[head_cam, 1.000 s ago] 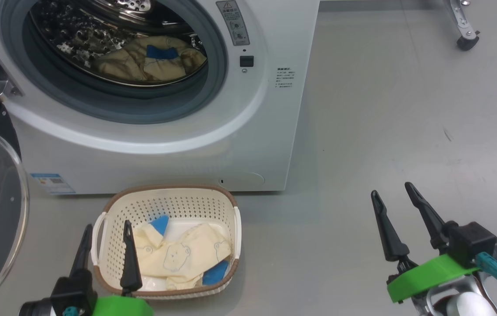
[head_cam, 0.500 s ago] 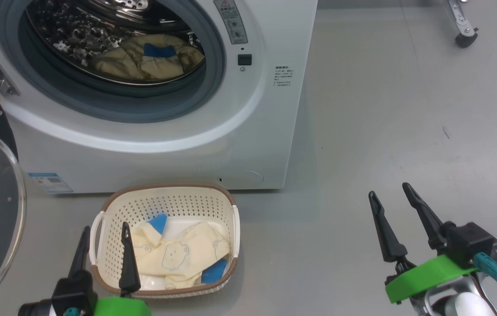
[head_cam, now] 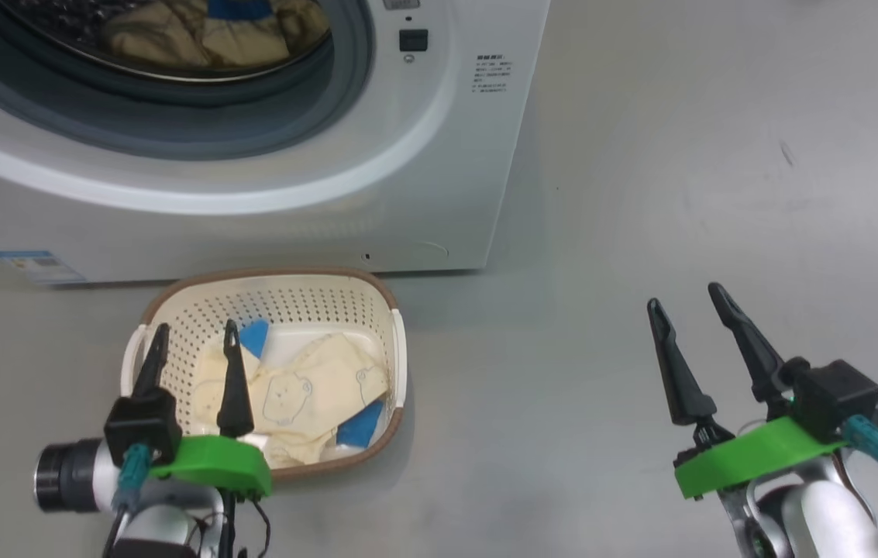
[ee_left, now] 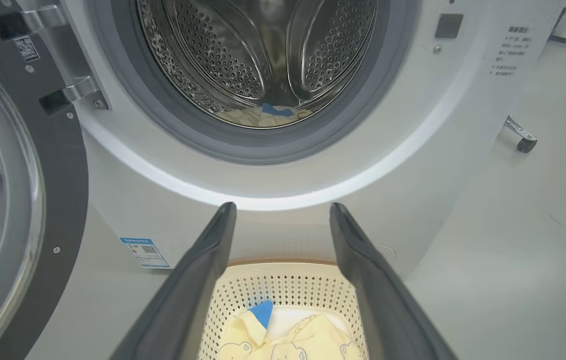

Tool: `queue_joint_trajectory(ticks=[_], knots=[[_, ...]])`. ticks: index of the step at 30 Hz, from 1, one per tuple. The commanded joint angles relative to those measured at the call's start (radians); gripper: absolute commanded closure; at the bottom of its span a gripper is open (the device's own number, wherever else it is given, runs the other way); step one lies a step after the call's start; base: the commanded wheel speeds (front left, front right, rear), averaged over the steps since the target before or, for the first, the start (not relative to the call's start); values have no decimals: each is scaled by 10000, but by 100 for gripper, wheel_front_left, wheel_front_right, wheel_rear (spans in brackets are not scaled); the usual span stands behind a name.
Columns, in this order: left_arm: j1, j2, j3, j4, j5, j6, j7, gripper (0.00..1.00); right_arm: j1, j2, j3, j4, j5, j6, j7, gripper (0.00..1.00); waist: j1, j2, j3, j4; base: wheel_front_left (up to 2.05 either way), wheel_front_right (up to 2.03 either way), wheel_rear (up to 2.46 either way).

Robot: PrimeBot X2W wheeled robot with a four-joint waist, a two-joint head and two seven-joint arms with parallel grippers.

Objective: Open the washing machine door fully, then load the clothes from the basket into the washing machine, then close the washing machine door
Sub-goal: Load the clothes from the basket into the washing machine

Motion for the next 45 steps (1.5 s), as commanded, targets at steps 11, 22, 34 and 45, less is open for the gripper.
queue_joint_trajectory(ticks=[11,22,34,45], knots=[[-3175,469,321,2596,-497,-1135,1728,0,-1925,-75,681,-58,619,-29,-452,0,-1,0,3013,-1085,0,0,0],[-5377,632,234,5903,-1208,-2652,2957,0,-3161,-75,1144,-221,1323,-29,-491,0,-1,0,4781,-2049,0,0,0],[-6989,885,476,8169,-1988,-3189,3552,0,-3787,-75,1551,-564,1732,-29,-493,0,-1,0,6327,-2765,0,0,0],[-7977,1341,572,9276,-2205,-3233,3674,0,-4031,-75,1767,-830,2018,-29,-493,0,-1,0,7429,-3197,0,0,0]])
